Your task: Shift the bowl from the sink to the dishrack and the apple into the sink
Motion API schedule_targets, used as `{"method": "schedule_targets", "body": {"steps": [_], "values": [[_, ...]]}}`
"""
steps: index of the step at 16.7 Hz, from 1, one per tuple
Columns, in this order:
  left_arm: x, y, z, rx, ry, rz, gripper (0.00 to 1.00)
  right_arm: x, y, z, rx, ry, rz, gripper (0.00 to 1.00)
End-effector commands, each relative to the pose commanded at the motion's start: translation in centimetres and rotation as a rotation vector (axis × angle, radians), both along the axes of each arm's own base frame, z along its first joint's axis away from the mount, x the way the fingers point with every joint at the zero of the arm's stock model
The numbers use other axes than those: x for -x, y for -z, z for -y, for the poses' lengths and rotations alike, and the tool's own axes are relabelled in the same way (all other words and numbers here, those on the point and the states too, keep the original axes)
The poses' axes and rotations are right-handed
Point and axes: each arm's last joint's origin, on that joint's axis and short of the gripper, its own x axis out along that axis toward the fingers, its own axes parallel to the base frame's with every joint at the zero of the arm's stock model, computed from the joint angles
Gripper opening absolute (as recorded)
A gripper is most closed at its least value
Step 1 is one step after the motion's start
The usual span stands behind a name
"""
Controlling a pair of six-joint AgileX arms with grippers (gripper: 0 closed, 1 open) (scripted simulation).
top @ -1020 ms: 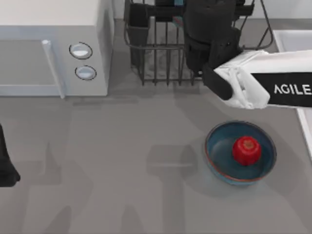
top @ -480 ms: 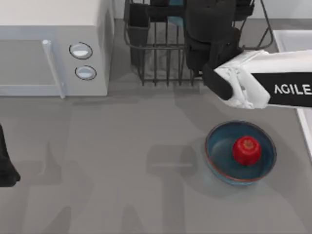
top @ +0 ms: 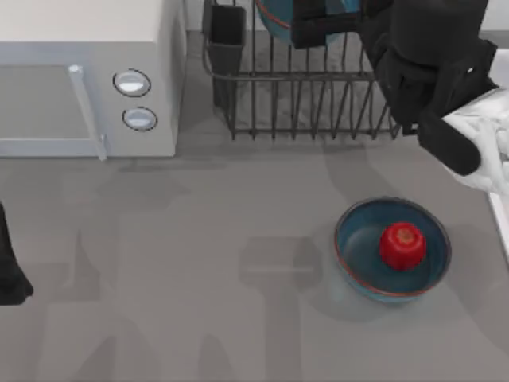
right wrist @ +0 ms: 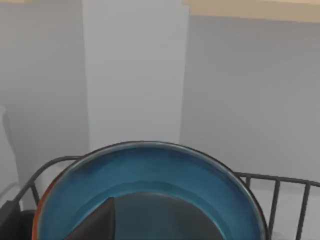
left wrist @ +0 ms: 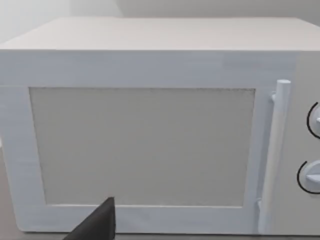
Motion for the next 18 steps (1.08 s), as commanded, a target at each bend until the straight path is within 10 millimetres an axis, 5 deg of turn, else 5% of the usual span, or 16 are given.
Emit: {"method": "schedule_targets", "body": {"steps": [3,8,11,14,18], "values": [[0.0,0.0,0.0,0.0,0.0,0.0,1.0,3.6,-2.7,5.5,-0.015,0.019,0.018,1.0],[0.0,0.0,0.0,0.0,0.0,0.0,1.0,9.1,-3.7,13.6,-0.03,0.156,0.03,1.0],[0.0,0.0,0.0,0.0,0.0,0.0,1.0,14.0,-4.1,17.3,-0.061,0.238,0.11,1.0],[0.0,0.0,0.0,0.0,0.0,0.0,1.0,19.2,-1.0,19.4,-0.067,0.245,0.151,1.0],[0.0,0.0,0.0,0.0,0.0,0.0,1.0,22.4,4.9,20.5,-0.055,0.204,0.13,1.0]]}}
